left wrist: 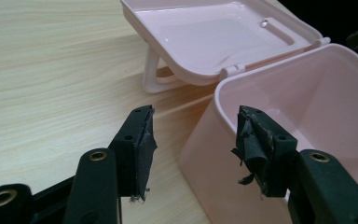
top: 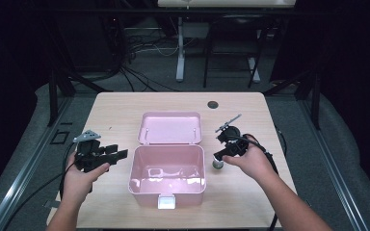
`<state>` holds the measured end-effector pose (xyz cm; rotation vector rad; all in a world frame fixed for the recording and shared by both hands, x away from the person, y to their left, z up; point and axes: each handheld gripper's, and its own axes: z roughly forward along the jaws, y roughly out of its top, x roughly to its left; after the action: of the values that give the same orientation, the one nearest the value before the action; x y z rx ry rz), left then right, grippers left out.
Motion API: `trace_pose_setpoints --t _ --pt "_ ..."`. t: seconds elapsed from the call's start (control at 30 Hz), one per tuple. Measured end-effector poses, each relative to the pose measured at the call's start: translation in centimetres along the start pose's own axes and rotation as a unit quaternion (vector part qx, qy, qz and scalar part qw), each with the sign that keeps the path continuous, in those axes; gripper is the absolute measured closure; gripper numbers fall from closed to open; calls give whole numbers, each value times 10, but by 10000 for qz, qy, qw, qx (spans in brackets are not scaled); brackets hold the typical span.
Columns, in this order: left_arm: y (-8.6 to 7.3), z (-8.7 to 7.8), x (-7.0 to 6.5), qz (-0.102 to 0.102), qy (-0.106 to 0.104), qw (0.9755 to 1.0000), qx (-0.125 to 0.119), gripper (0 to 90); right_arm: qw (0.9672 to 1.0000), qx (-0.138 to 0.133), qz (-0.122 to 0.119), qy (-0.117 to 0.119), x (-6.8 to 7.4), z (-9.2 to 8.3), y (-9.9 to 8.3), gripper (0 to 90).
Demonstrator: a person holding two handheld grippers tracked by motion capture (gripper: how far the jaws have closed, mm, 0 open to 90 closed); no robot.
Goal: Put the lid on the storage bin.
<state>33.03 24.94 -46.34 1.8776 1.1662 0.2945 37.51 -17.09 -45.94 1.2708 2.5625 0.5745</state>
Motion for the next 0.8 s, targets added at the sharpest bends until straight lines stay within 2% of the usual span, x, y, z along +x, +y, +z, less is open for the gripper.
trace_pose_setpoints --t 0.03,0.07,0.1,0.3,0.6,0.8 --pt "0 -1 0 52 65 10000 -9 471 10000 36 32 13 -1 1 1 435" --pt "0 -1 -1 78 94 9999 18 456 9998 186 92 12 -3 4 3 435" --pt "1 -2 -1 109 126 9999 43 456 9998 186 92 12 -3 4 3 435" --pt "1 -4 -2 45 185 9997 162 447 9980 626 91 -83 -9 9 10 429" --pt "2 -7 -2 -7 90 9998 178 421 9952 965 139 -79 -16 20 16 381" --pt "2 -8 0 -56 103 9998 150 399 9949 1008 -19 -96 -16 26 17 338"
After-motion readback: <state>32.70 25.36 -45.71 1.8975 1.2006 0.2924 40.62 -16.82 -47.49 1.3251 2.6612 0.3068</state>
